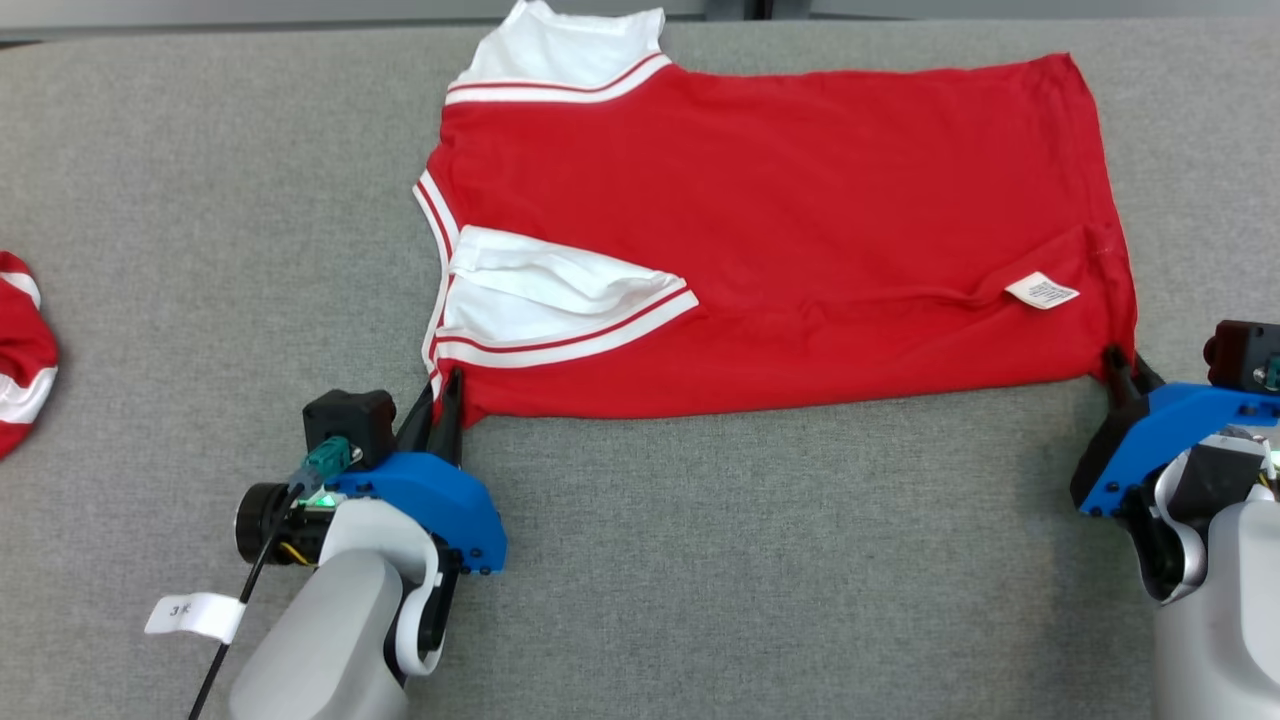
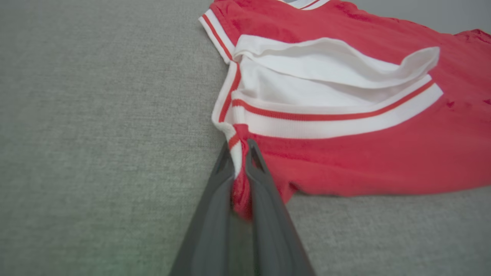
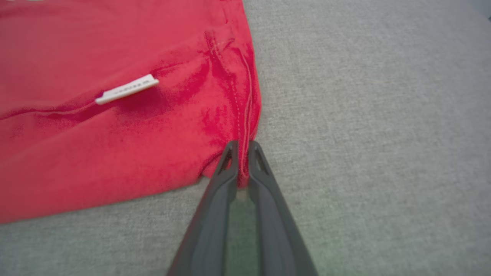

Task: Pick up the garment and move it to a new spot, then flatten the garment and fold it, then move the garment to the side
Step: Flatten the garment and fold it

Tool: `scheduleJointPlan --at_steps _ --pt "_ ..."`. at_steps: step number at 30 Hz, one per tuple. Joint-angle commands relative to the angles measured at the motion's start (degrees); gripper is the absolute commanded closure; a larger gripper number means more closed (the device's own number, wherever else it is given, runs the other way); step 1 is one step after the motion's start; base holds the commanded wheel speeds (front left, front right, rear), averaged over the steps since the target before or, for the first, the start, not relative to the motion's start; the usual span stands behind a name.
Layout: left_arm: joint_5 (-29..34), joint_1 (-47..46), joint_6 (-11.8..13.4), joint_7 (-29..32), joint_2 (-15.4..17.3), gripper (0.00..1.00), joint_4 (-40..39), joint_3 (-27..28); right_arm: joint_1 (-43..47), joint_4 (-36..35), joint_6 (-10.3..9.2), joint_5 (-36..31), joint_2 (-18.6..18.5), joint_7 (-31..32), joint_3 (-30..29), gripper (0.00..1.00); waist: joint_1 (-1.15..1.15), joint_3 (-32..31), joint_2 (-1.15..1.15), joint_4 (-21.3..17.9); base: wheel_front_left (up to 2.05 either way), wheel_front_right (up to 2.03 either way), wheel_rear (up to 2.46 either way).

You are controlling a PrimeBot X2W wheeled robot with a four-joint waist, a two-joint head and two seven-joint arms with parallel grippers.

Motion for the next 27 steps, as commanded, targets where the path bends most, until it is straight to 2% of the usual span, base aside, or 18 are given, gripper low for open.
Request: scheduleJointPlan --at_steps 1,6,10,14,21,24,25,26,27 --pt "-0.17 1.06 -0.09 -0.01 0.16 1.00 0.64 -0.23 0.52 0.36 0.01 0.45 -0.17 -0.36 -0.10 1.00 0.00 -0.49 0.00 -0.27 0.00 0.00 0.00" --pt "-1.58 4.04 0.60 -1.42 0.98 1.00 -2.69 1.25 3.58 -1.36 0.01 3.43 -0.18 -2.88 0.39 1.00 0.00 -3.74 0.00 -0.91 0.00 0.00 0.00" --pt "-3.00 9.40 2.20 -0.72 2.33 1.00 -8.00 2.07 7.95 -4.48 0.01 6.25 -0.21 -3.25 1.40 1.00 0.00 -6.46 0.00 -1.34 0.00 0.00 0.00" --pt "-2.72 15.99 5.32 2.07 5.13 1.00 -16.01 1.98 13.54 -8.32 0.01 8.70 -0.20 -1.71 1.48 1.00 0.00 -8.69 0.00 -1.15 0.00 0.00 0.00" --pt "-2.39 27.76 11.37 8.34 8.13 1.00 -30.97 -0.30 22.49 -14.50 0.01 12.48 -0.21 2.35 0.12 1.00 0.00 -10.35 0.00 -0.17 0.00 0.00 0.00" --pt "-2.45 31.19 12.79 10.00 8.87 1.00 -34.82 -1.04 25.38 -16.49 0.01 13.76 -0.20 3.98 0.18 1.00 0.00 -10.43 0.00 0.00 0.00 0.00 0.00" --pt "-2.53 31.85 13.03 10.39 9.21 0.97 -35.51 -1.21 26.16 -16.93 0.01 14.06 -0.21 4.56 0.36 0.95 0.00 -10.41 0.00 0.02 0.00 0.00 0.00" --pt "-2.42 32.39 13.13 10.73 9.65 0.64 -35.97 -1.38 26.88 -17.22 0.01 14.45 -0.19 5.26 0.58 0.63 0.00 -10.39 0.00 -0.01 0.00 0.00 0.00" --pt "-2.16 32.65 13.35 10.89 9.97 0.00 -36.30 -1.50 27.42 -17.40 0.01 14.84 -0.20 6.00 0.64 0.00 0.00 -10.36 0.00 -0.05 0.00 0.00 0.00"
